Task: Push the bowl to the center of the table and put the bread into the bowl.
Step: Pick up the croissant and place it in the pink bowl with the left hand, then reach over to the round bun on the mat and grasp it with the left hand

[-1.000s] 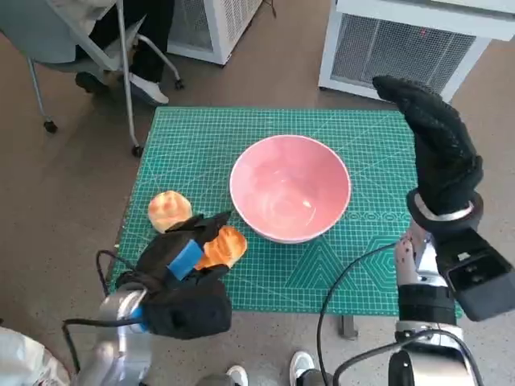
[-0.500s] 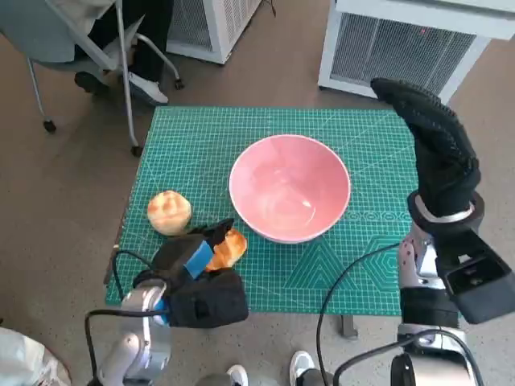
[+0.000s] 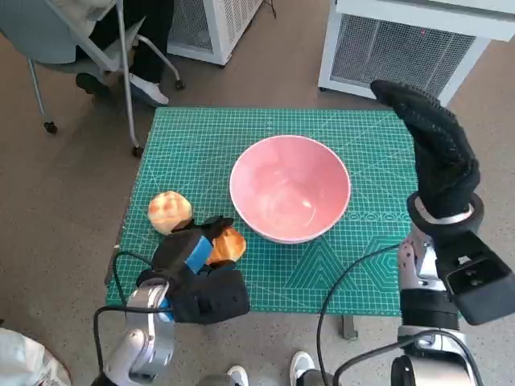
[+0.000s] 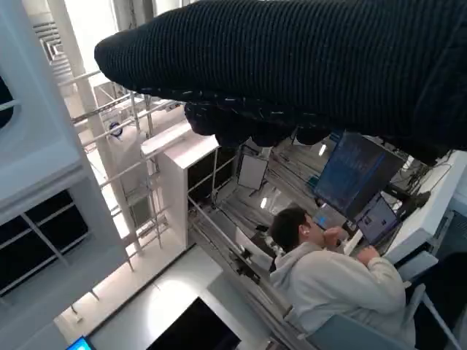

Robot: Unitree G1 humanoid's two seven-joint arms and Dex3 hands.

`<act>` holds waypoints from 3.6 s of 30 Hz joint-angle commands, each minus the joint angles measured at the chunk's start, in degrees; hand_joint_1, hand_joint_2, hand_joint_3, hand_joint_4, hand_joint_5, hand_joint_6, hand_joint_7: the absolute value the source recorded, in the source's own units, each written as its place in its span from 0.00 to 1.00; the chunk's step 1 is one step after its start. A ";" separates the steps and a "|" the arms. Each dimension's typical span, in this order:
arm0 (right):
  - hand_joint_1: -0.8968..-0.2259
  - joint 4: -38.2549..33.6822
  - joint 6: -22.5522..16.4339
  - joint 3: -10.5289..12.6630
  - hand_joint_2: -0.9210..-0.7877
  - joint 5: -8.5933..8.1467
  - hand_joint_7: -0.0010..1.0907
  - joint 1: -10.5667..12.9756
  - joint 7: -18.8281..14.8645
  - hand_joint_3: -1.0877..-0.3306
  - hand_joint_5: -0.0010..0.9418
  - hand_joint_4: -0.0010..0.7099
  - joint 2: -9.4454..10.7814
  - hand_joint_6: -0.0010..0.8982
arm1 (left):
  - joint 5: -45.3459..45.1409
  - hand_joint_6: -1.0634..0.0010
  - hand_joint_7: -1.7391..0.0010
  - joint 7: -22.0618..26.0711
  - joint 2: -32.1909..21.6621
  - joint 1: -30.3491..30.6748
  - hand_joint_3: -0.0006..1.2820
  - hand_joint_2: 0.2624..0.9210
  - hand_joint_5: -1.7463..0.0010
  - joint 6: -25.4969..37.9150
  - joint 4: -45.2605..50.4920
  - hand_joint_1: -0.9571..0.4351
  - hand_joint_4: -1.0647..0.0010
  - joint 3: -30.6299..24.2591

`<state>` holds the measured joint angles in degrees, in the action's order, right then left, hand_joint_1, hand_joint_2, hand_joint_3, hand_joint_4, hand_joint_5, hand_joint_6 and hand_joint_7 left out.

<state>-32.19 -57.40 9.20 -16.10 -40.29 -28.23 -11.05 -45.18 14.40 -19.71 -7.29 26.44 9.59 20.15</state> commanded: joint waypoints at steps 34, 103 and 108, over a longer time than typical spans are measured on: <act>0.50 -2.64 0.51 -0.97 0.00 -2.00 0.50 0.81 -0.90 0.48 0.00 0.41 0.50 0.09 | 5.86 0.48 0.29 -15.12 2.72 -6.13 0.07 1.00 0.34 -16.95 24.00 0.69 0.34 -16.85; 0.50 2.92 1.73 -0.94 0.00 -0.57 0.49 3.40 1.49 0.50 0.00 0.42 0.34 0.09 | 32.28 0.63 0.95 9.93 -15.79 -30.48 0.03 1.00 0.98 -58.42 -25.07 0.40 0.74 -19.05; 0.50 3.37 1.91 -0.83 0.00 -0.73 0.49 3.66 1.51 0.50 0.00 0.42 0.23 0.09 | 34.62 0.62 0.95 11.43 -20.90 -25.84 0.03 1.00 0.98 -57.59 -22.88 0.40 0.72 -23.24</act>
<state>-29.07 -56.31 8.49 -16.63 -37.90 -26.94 -10.74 -12.11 24.83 -37.74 -36.09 -31.52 -14.80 -1.01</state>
